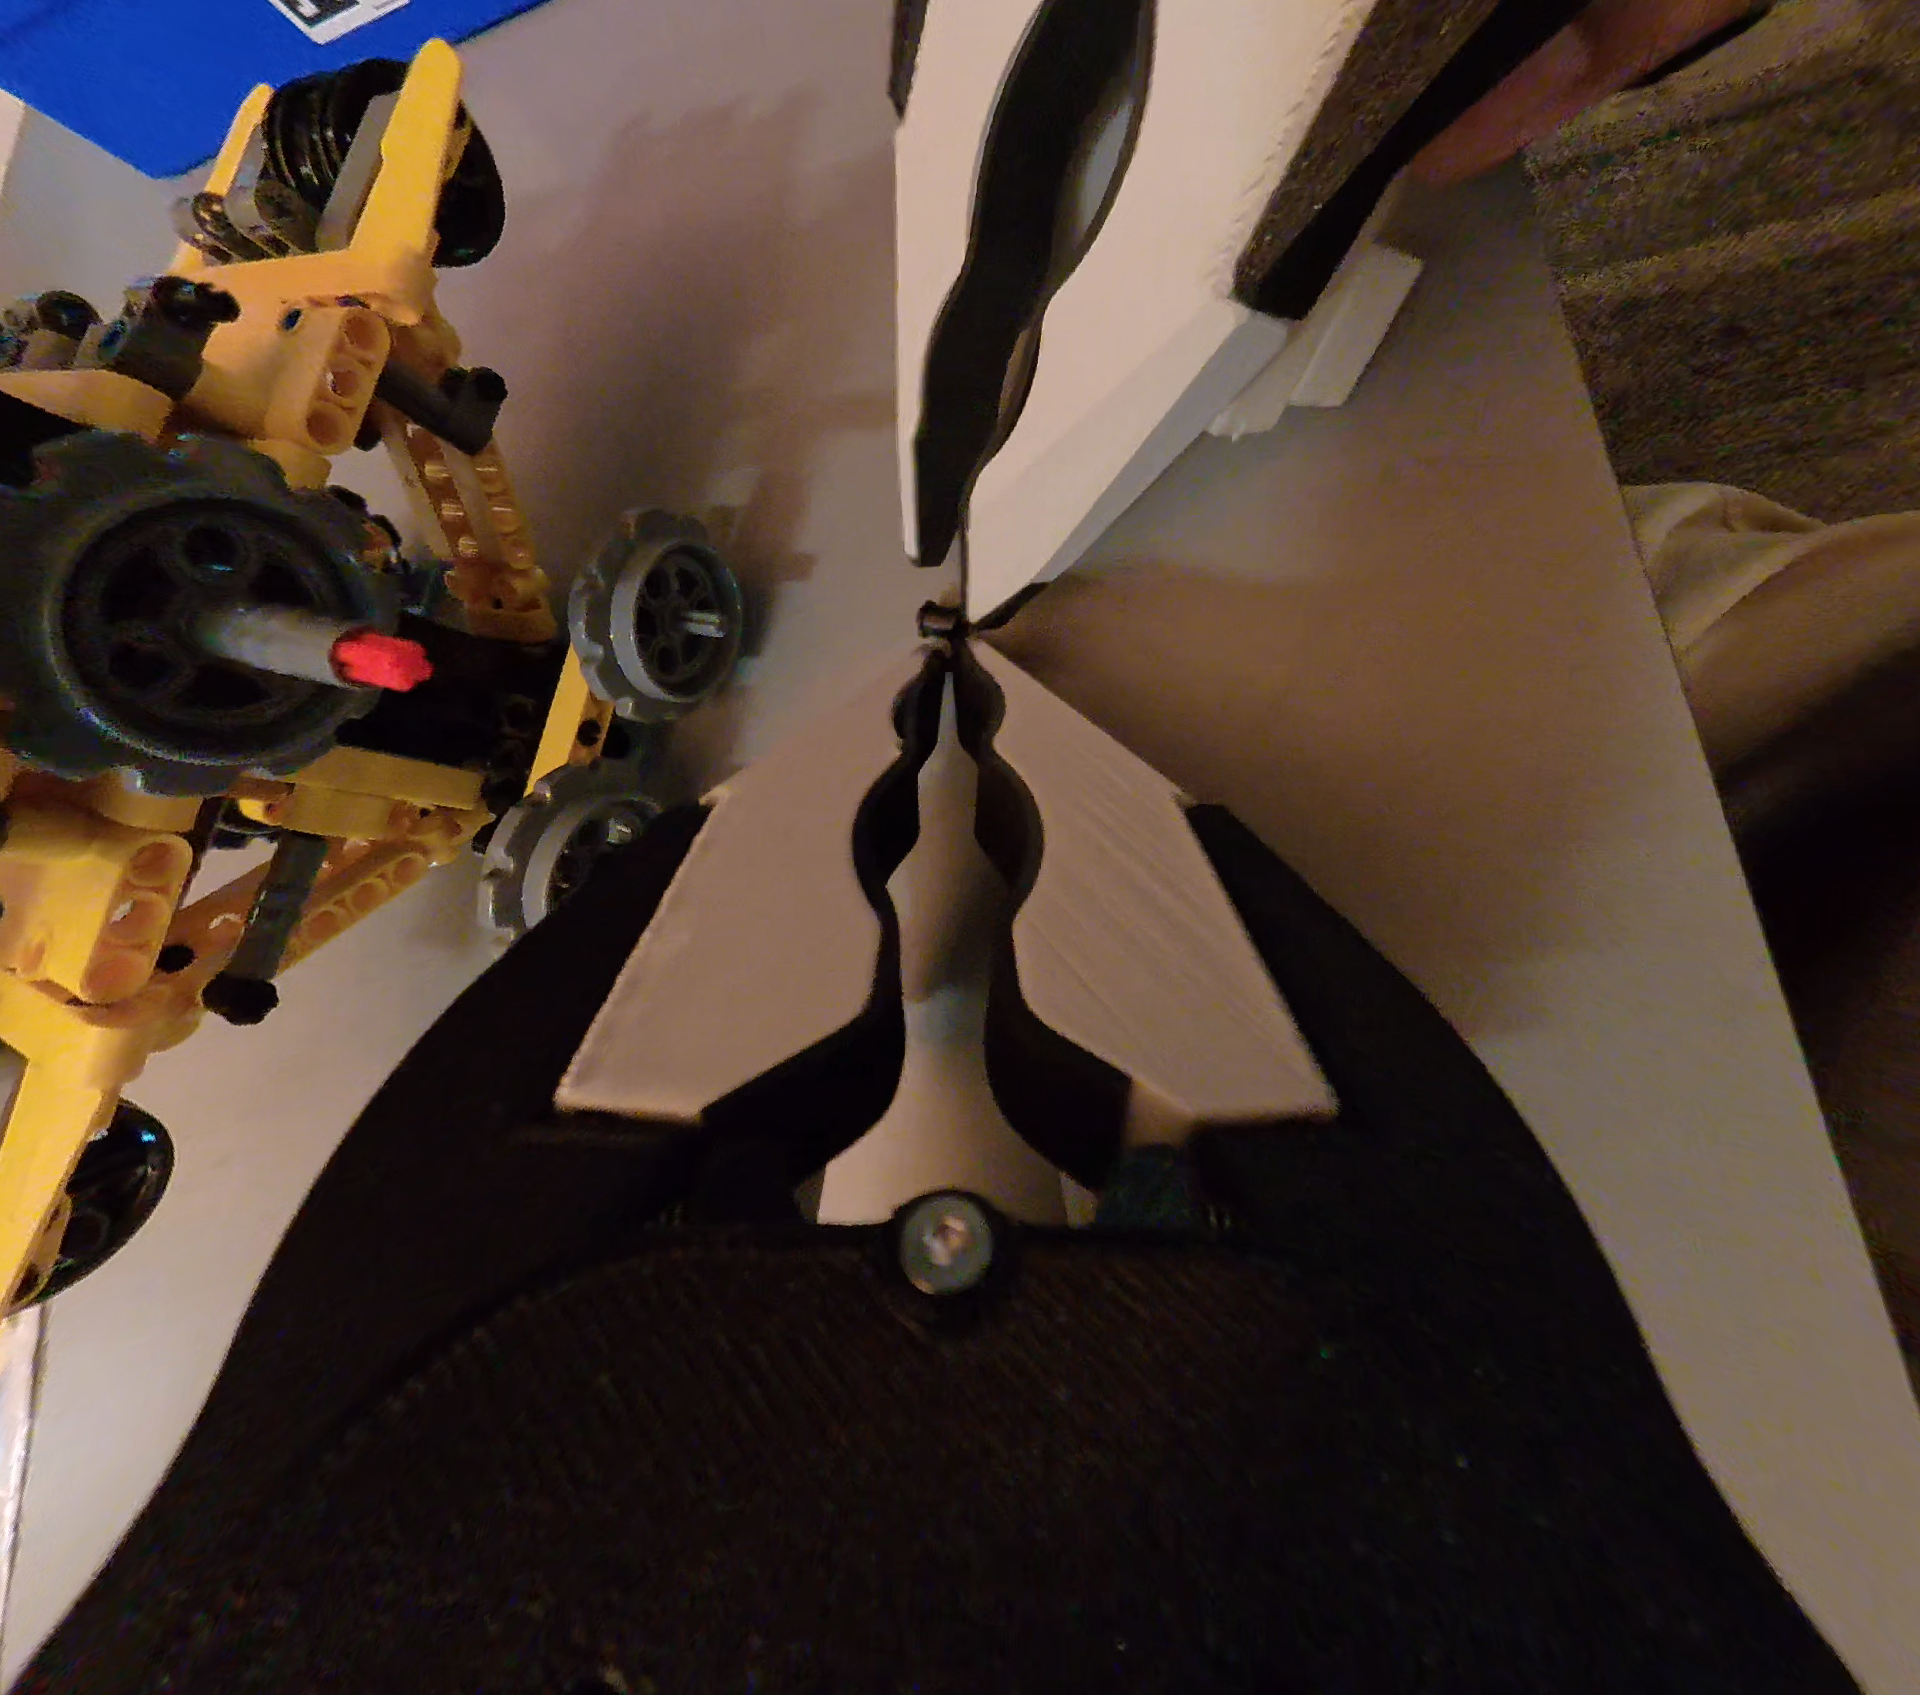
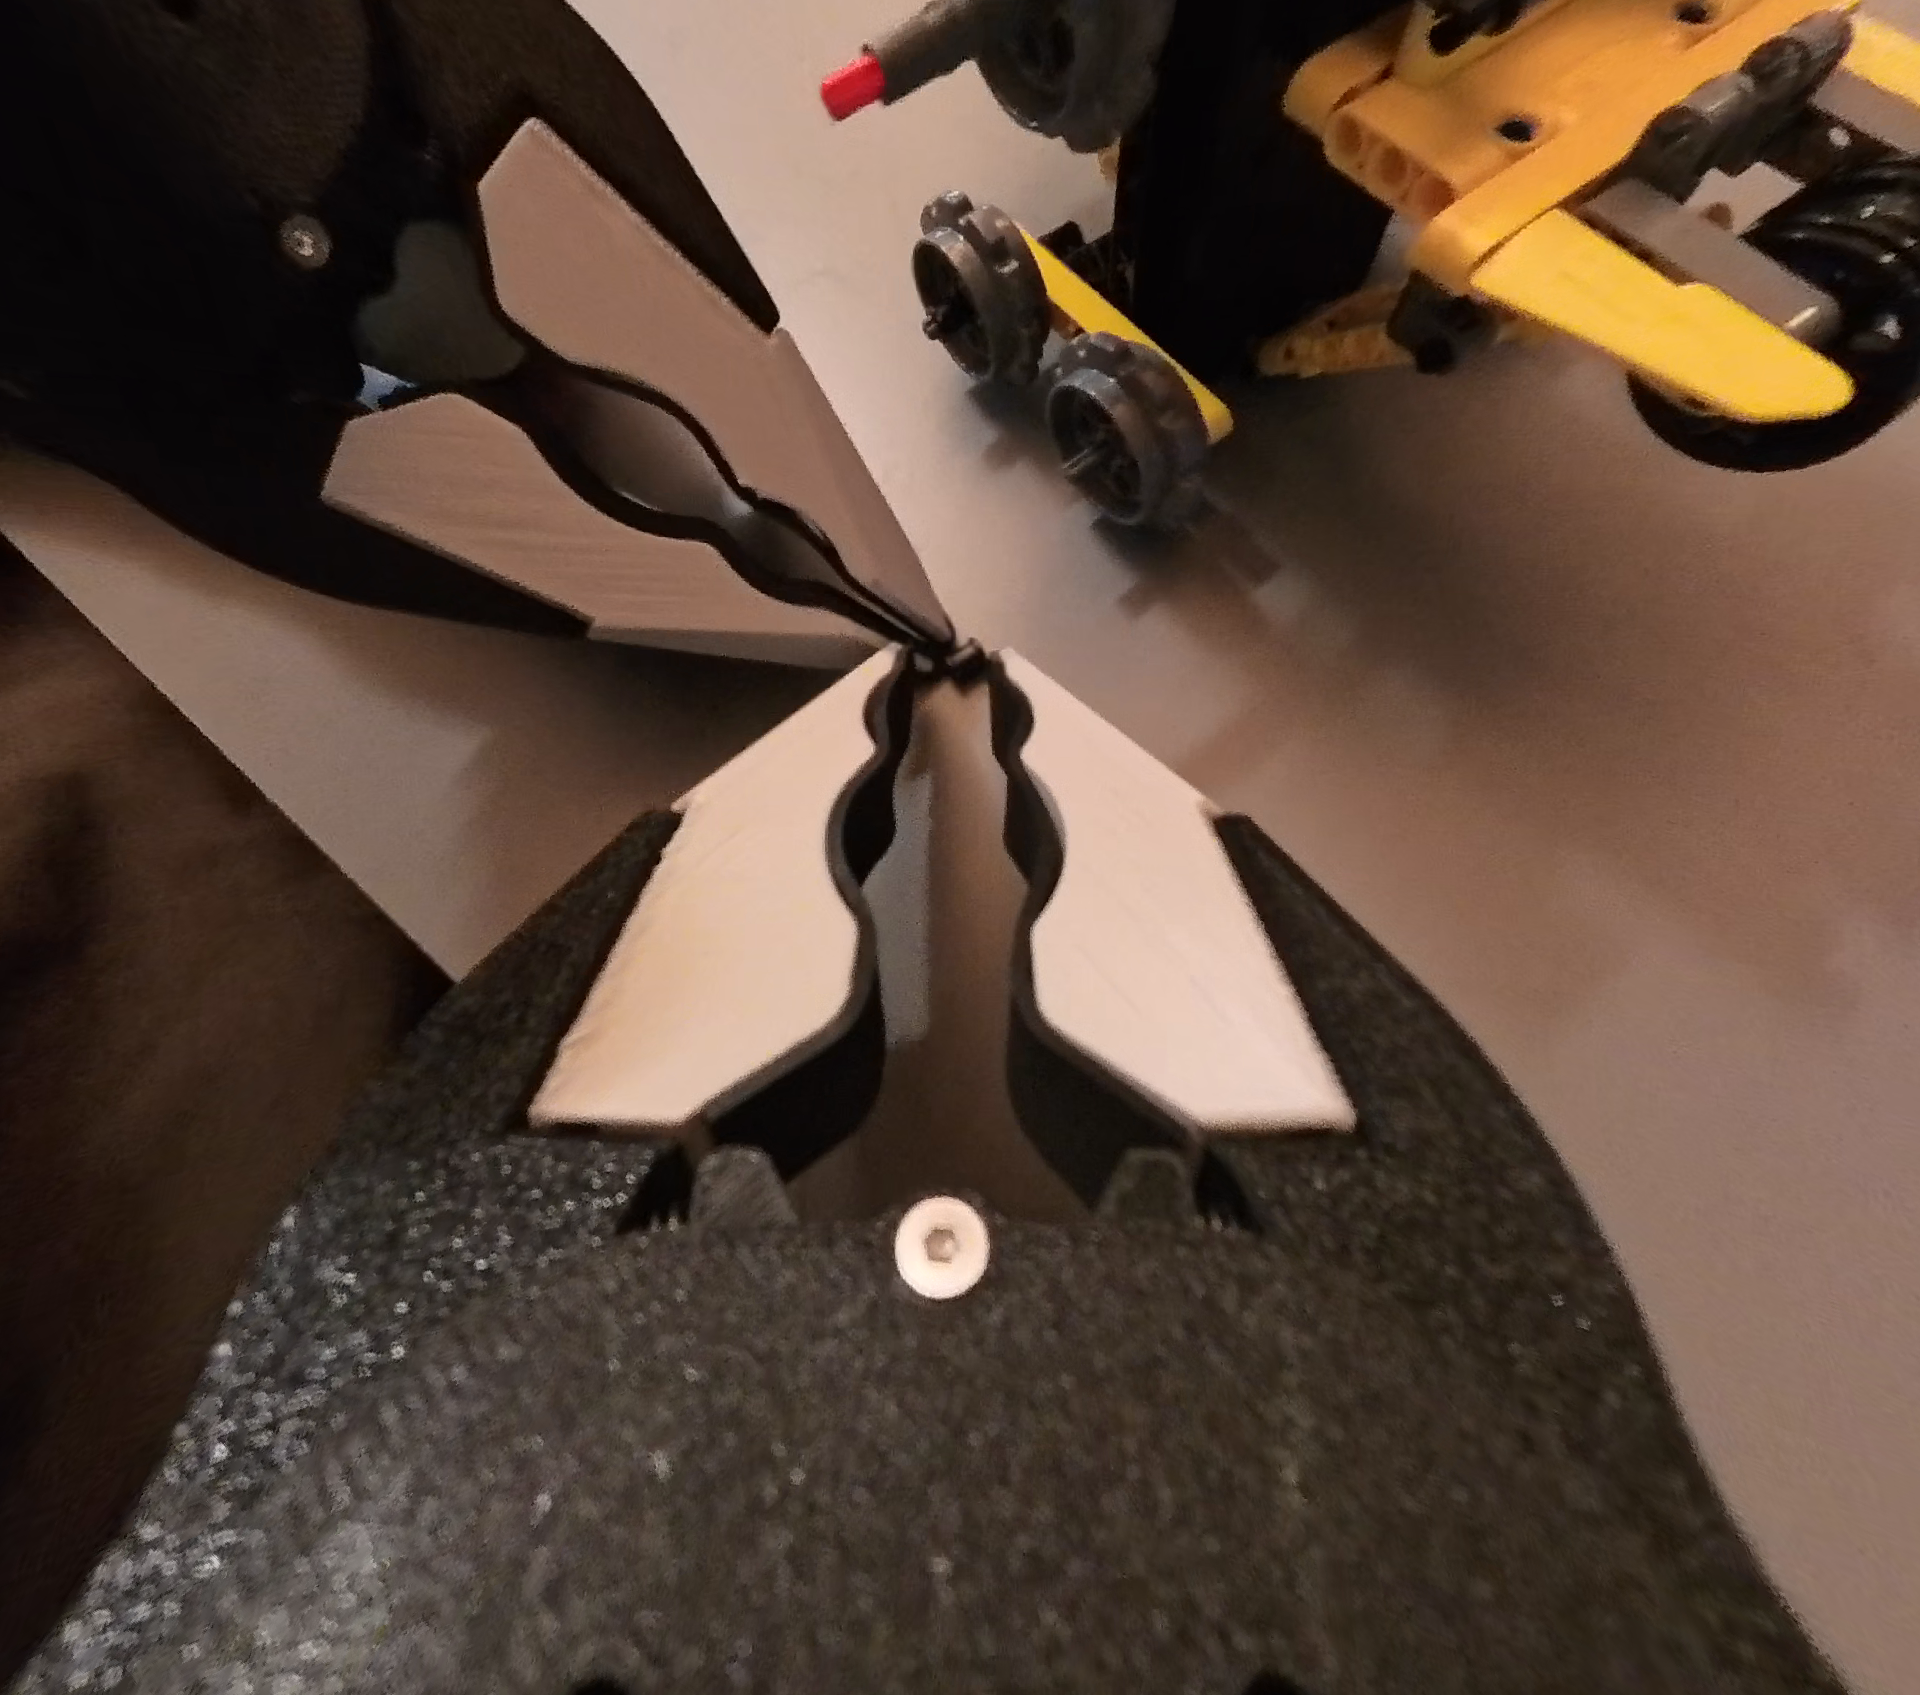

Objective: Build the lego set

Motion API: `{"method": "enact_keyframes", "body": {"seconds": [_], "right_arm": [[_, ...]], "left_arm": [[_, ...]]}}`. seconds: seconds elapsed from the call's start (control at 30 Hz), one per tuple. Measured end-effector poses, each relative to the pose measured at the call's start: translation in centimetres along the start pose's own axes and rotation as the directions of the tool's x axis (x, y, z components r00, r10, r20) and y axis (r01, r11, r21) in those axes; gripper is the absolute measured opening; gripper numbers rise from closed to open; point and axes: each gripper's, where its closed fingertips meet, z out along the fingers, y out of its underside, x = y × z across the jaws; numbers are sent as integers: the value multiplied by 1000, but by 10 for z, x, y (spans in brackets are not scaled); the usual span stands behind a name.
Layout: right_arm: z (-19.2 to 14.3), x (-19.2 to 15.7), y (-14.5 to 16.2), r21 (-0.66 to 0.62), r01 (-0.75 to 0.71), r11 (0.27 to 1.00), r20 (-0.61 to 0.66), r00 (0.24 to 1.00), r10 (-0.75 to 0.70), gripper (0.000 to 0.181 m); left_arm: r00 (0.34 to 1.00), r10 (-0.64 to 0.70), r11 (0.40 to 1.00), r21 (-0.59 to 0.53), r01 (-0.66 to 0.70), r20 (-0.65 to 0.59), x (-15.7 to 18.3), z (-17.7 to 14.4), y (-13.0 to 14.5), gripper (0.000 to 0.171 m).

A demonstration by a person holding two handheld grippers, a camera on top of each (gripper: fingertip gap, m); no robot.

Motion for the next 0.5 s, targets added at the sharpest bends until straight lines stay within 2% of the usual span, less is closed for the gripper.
{"method": "enact_keyframes", "body": {"seconds": [0.1, 0.23, 0.33, 0.37, 0.43, 0.5], "right_arm": [[-6, 1, 7, 0, -12, 1000, -19, 1000, 12, 14], [-16, -4, 10, 46, -74, 996, 2, 997, 74, 14], [-20, -10, 9, 93, -111, 989, 5, 994, 111, 14], [-21, -10, 10, 100, -116, 988, -10, 993, 118, 14], [-22, -8, 14, 107, -120, 987, -58, 990, 127, 14], [-22, -7, 16, 118, -123, 985, -102, 986, 135, 15]], "left_arm": [[1000, -14, 1000, 4, 14, 24, -4, 0, 0, 8], [999, -31, 999, 21, 32, -14, -5, 1, -4, 19], [994, -59, 998, 18, 61, -95, -1, 3, -4, 17], [987, -71, 997, 6, 73, -142, 4, 2, -3, 14], [973, -99, 995, 5, 102, -208, 13, -2, -3, 17], [970, -92, 995, 8, 96, -224, 21, -7, -3, 18]]}}
